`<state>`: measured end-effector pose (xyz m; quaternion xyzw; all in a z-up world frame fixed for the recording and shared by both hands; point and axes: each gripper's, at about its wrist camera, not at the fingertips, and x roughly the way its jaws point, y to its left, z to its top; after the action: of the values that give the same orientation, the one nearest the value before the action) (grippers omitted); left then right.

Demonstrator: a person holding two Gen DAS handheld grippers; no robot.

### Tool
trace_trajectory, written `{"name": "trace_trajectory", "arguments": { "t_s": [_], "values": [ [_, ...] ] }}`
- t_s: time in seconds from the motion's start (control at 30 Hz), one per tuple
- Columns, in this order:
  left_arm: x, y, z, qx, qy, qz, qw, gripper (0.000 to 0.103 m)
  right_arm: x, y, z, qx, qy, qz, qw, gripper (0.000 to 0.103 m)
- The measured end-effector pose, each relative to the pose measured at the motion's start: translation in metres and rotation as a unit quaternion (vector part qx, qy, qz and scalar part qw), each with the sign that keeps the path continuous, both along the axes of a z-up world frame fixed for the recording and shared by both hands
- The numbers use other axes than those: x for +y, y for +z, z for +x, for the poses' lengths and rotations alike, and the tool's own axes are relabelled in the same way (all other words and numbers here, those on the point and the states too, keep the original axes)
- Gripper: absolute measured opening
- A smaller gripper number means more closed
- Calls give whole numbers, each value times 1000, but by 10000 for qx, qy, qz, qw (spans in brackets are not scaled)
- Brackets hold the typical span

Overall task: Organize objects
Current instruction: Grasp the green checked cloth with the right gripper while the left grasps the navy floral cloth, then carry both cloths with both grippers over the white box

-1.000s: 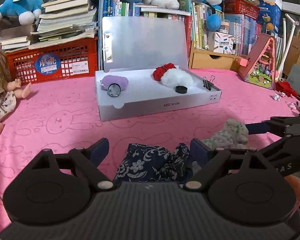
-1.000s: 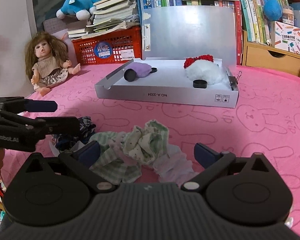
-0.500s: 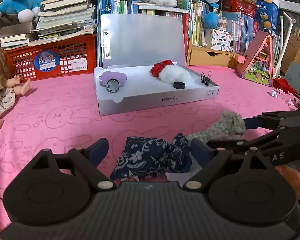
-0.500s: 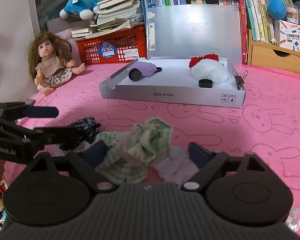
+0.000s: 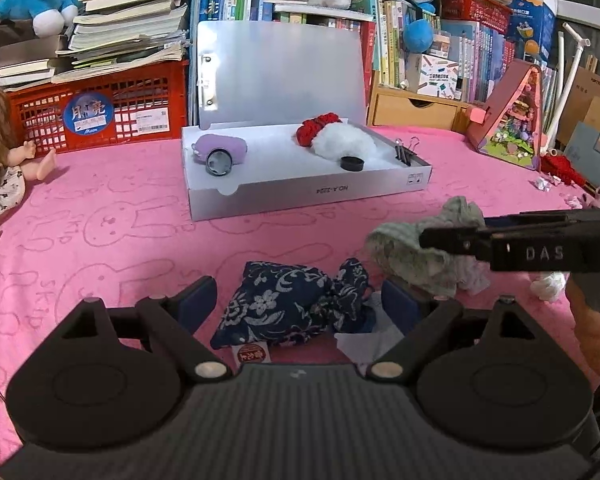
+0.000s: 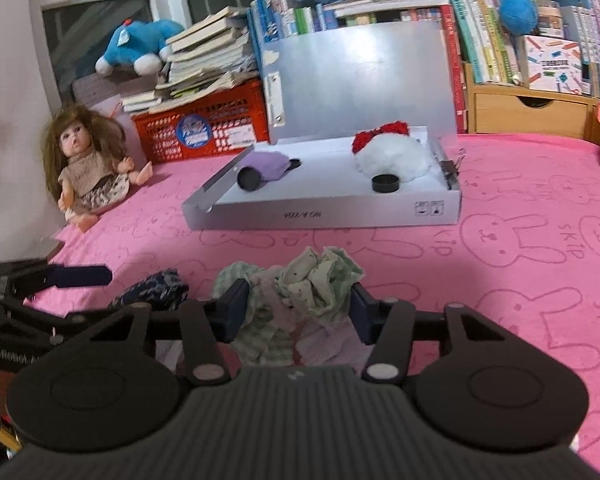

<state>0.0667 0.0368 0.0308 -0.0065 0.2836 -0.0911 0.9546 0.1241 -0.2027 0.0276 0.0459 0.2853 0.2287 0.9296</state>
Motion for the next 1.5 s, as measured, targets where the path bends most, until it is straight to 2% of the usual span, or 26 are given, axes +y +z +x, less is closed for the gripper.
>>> {"name": "trace_trajectory", "arguments": {
  "t_s": [0.1, 0.27, 0.5, 0.67, 0.87, 0.97, 1.13, 1.3, 1.5],
  "values": [
    [-3, -1, 0, 30, -106, 0, 9999, 92, -5, 2, 2, -1, -113, 90, 9999, 56],
    [-5, -9, 8, 132, 48, 59, 9999, 92, -8, -1, 1, 7, -179, 105, 9998, 56],
    [8, -6, 19, 193, 173, -269, 9993, 92, -10, -5, 2, 62, -221, 183, 9996, 56],
    [14, -10, 33, 490, 214, -470, 9975, 92, -10, -8, 3, 101, -252, 245, 9993, 57],
    [26, 3, 37, 288, 414, -991, 9938, 92, -9, -10, 1, 69, -250, 181, 9995, 58],
    [25, 4, 36, 399, 342, -849, 9950, 92, -8, -10, 2, 78, -246, 174, 9995, 59],
    [13, -6, 35, 463, 267, -335, 9980, 92, -6, -13, 2, 111, -221, 158, 9996, 59],
    [12, -15, 49, 614, 347, -432, 9966, 92, -2, -14, 0, 92, -171, 58, 9998, 59],
    [17, -20, 59, 776, 440, -780, 9930, 88, -2, -16, 0, 102, -143, 35, 9998, 59]
  ]
}}
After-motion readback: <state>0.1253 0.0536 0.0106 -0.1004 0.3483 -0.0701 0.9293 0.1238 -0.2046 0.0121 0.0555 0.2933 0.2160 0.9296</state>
